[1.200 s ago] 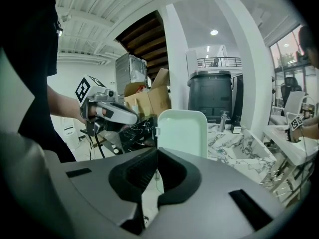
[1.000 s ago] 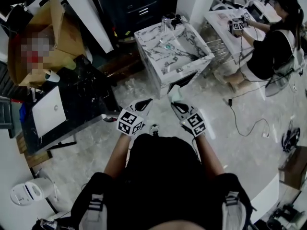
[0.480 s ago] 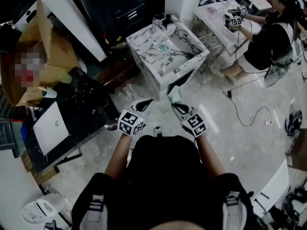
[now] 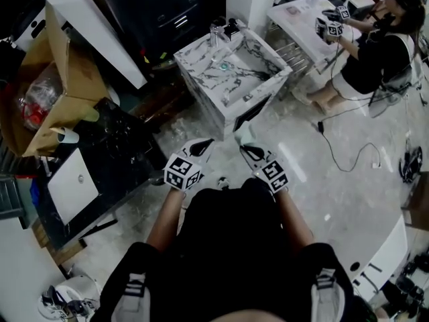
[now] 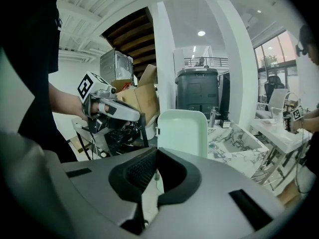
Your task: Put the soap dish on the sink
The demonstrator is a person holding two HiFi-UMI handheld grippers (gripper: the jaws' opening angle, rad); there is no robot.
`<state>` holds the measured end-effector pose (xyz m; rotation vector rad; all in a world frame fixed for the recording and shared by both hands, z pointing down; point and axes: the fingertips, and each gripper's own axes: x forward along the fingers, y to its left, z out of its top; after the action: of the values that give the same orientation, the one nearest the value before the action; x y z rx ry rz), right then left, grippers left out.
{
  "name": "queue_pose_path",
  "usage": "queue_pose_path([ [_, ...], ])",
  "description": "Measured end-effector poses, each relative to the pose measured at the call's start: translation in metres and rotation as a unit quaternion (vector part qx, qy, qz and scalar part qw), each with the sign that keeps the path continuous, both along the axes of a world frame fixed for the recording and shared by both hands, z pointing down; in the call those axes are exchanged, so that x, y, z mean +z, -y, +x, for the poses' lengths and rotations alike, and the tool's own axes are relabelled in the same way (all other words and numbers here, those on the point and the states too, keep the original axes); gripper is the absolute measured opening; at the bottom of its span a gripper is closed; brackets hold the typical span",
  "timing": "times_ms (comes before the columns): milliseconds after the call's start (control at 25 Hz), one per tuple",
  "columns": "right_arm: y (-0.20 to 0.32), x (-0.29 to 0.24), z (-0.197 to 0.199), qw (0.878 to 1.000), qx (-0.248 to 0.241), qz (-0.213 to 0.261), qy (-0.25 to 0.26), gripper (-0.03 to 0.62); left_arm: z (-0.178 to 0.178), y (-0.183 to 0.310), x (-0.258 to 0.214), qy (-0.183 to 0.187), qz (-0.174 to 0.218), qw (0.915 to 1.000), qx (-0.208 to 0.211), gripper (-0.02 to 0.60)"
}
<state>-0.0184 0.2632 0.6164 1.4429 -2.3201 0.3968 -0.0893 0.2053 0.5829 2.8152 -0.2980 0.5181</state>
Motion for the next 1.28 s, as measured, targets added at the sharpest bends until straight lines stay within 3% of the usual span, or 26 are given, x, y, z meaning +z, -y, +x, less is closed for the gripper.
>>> queue_pose_path([
  [320,0.004,0.001,-0.005,1.0,-0.011,-0.004,0.001,-0.002,-0.006,0.004,-0.002,0.001,0.001,1.0,-0.008,-0.002],
  [640,0.034,-0.004,-0.007,0.999,-0.044,-0.005,-0.002,-0.002,-0.011,0.027,0.0,0.001,-0.001,0.9991,-0.043,-0.002],
  [1280,0.086,-0.008,0.033,0.998,-0.065,-0.01,0.003,-0.002,0.017,0.071,0.0,0.009,-0.008,0.9969,-0.078,-0.002],
])
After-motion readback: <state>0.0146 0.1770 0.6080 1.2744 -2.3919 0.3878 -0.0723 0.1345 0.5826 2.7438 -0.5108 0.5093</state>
